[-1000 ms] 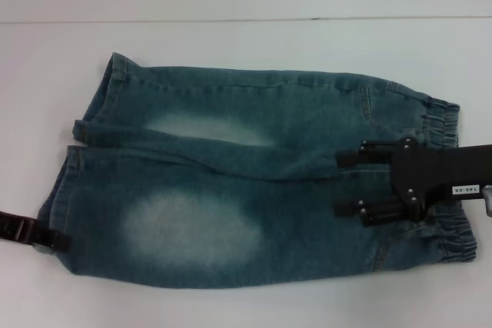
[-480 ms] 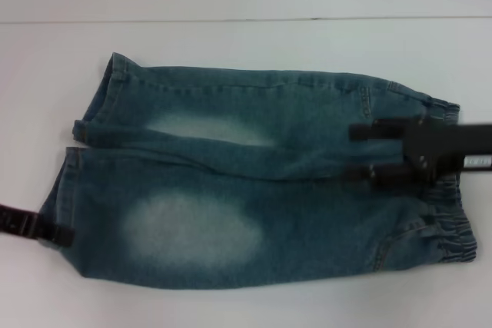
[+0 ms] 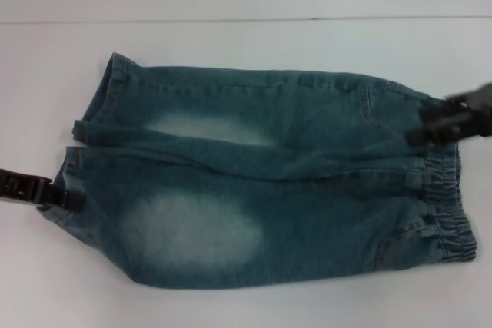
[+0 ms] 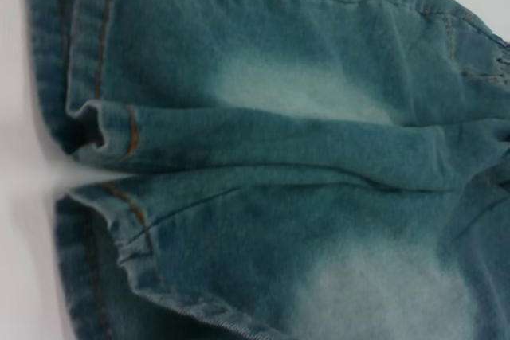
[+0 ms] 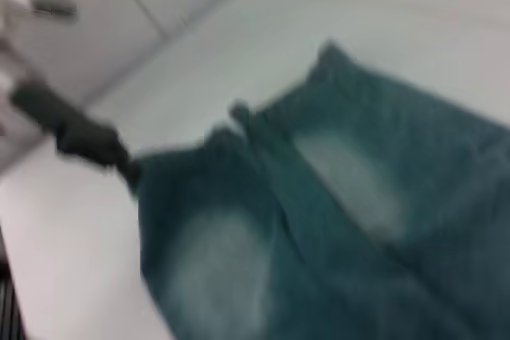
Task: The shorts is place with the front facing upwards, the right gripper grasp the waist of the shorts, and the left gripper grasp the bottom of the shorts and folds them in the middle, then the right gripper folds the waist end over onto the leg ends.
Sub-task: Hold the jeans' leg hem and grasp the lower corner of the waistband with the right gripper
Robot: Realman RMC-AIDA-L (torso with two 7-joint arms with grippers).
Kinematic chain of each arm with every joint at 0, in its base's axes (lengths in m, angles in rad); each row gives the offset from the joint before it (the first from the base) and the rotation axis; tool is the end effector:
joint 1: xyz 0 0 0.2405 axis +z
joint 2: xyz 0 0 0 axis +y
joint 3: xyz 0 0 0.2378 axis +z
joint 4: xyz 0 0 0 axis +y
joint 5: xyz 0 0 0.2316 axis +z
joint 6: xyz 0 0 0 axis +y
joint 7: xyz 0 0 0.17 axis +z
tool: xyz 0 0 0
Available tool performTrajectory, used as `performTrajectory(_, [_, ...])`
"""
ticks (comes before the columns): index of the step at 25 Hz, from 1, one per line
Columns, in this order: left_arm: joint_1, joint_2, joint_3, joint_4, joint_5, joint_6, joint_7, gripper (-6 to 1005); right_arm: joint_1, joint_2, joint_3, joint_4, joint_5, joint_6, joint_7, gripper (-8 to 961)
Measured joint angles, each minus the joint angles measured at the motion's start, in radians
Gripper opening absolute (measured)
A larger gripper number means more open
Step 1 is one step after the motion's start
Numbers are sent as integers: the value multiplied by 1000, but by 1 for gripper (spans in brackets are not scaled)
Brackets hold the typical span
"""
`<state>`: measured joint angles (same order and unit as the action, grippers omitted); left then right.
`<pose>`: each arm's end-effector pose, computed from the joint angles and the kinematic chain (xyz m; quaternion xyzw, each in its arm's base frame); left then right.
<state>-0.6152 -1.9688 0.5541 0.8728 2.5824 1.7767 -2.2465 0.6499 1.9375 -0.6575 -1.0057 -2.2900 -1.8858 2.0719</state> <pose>-0.2955 0.3395 0.0617 -0.8279 -0.5556 -0.0133 0.0757 0.2218 0.3617 0.0888 -0.9256 0.3646 0.0831 0.0580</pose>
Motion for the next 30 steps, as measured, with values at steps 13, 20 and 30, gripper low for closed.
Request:
performTrajectory(13, [-35,1,-1,-3,-17,15,-2,-1,62,26,-156,-39,-408,-92,-40,878])
performTrajectory(20, [-34,1,0,-8,-50,29,-2,0,100,36,-210,21,-488,-87,-33,878])
performTrajectory(30, [-39,-3,0,-8,-52,24,-2,-1,126,47,-234,77,-574,-58,-26,877])
